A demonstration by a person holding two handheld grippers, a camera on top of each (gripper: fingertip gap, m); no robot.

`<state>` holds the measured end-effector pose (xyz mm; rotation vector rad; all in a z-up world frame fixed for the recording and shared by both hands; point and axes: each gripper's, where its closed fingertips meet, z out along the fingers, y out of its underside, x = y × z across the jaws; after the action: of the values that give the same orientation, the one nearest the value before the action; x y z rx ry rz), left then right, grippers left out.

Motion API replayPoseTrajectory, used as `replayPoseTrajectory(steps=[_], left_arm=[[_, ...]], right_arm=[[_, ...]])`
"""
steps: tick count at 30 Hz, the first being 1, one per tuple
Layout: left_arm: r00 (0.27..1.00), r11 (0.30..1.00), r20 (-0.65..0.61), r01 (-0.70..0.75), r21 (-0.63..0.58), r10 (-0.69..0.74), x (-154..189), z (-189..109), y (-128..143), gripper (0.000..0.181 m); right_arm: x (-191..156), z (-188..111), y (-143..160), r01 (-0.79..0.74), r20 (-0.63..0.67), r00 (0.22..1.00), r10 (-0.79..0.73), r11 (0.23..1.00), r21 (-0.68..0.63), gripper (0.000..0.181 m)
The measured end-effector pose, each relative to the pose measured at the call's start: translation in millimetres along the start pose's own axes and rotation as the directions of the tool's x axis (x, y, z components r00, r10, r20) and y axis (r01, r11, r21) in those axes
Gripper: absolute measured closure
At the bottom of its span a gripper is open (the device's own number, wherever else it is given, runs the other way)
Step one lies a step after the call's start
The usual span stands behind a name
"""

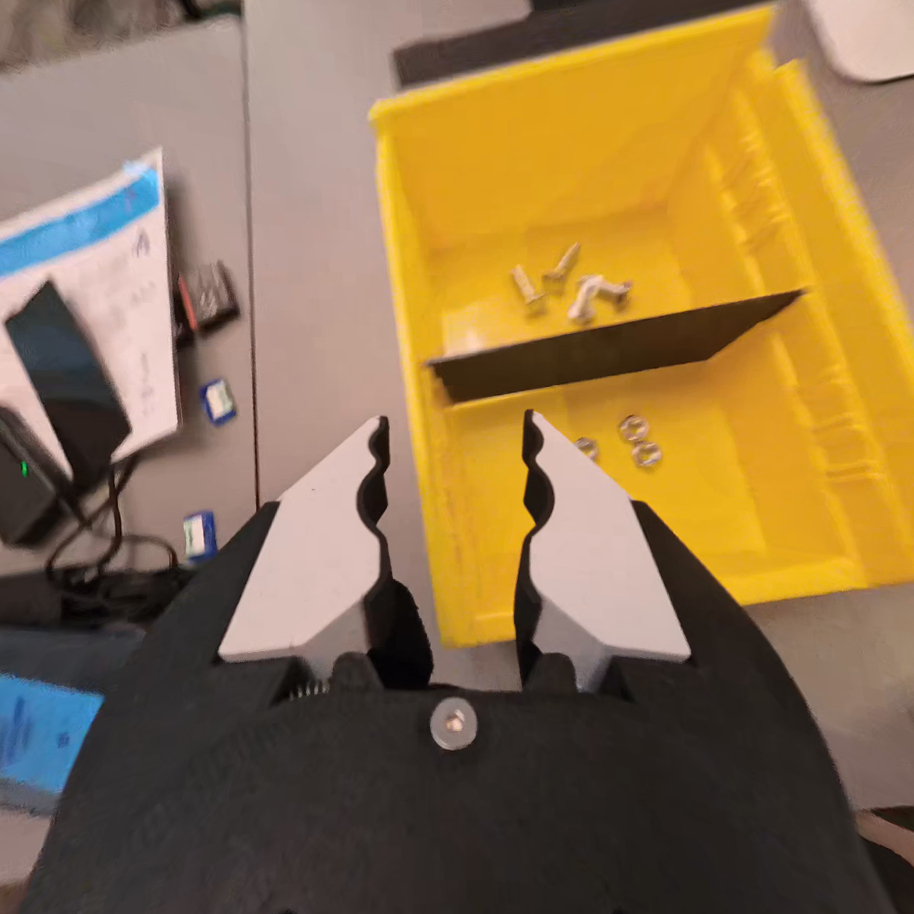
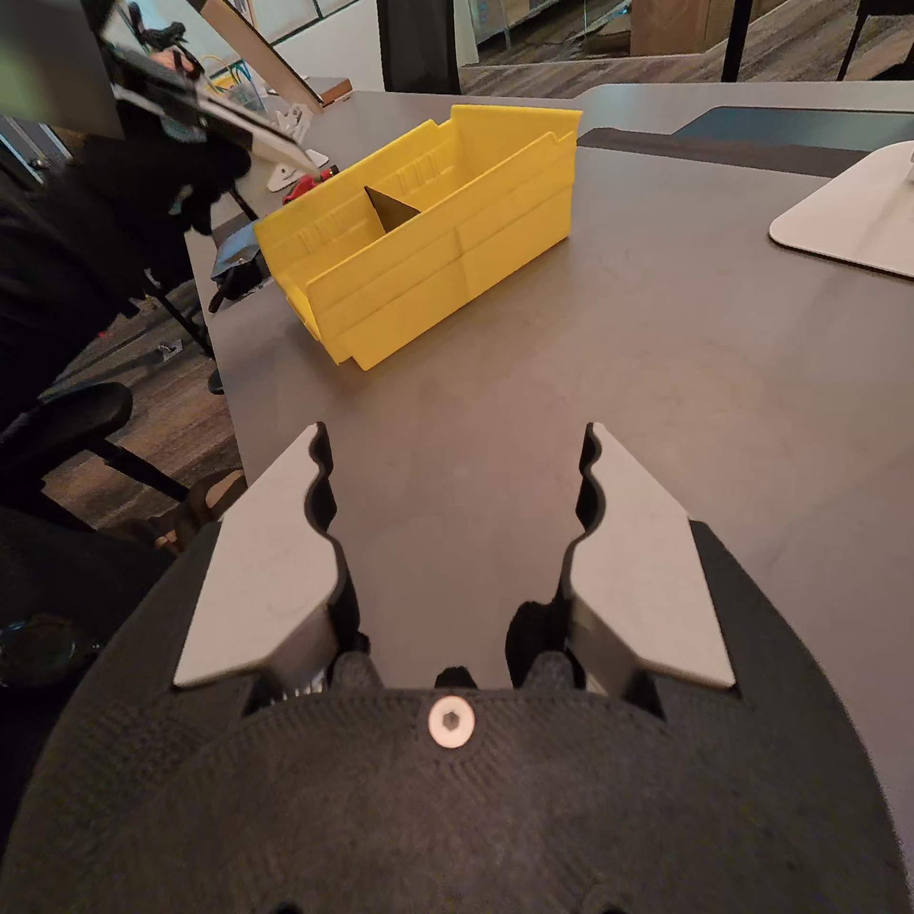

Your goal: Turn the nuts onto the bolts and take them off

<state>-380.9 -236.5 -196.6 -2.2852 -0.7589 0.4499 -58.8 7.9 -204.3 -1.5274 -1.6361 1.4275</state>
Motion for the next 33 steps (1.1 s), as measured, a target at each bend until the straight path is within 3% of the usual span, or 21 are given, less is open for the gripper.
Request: replayPoseTrajectory(steps=[4, 6, 10, 17, 25, 33], left_arm=[[0.970, 0.976, -0.112, -0.215, 0.018, 0.216, 51.5, 6.9, -42.4, 0.145], [0.945, 0.950, -0.128, -0.308, -0.046, 0.301, 63.4, 25.3, -49.8, 0.148], [0.915, 0.919, -0.236, -0.367, -0.142, 0.329, 81.2, 64.6, -57.3, 0.149], [0.888, 0.814, -0.342, -0.431, -0.389, 0.307, 87.4, 109.0, -37.3, 0.148], [0.878, 0.736, -0.393, -0.453, -0.503, 0.272, 91.7, 129.6, -25.8, 0.151], [0.878, 0.692, -0.411, -0.456, -0.559, 0.247, 92.1, 139.9, -11.7, 0.173]], right_arm=[[1.1, 2.6, 7.9, 0.022, -0.004, 1.000, -0.022, 0.999, -0.031, 0.082], [0.0, 3.1, 10.6, 0.036, -0.005, 0.999, -0.036, 0.998, -0.043, 0.083], [1.0, 2.1, 13.7, 0.062, -0.018, 0.998, -0.064, 0.996, -0.059, 0.084], [8.7, -1.0, 15.8, 0.069, -0.031, 0.997, -0.071, 0.995, -0.069, 0.086], [11.0, -1.5, 17.7, 0.068, -0.027, 0.997, -0.070, 0.995, -0.075, 0.086], [12.3, -1.8, 18.2, 0.062, -0.023, 0.998, -0.064, 0.995, -0.075, 0.086]])
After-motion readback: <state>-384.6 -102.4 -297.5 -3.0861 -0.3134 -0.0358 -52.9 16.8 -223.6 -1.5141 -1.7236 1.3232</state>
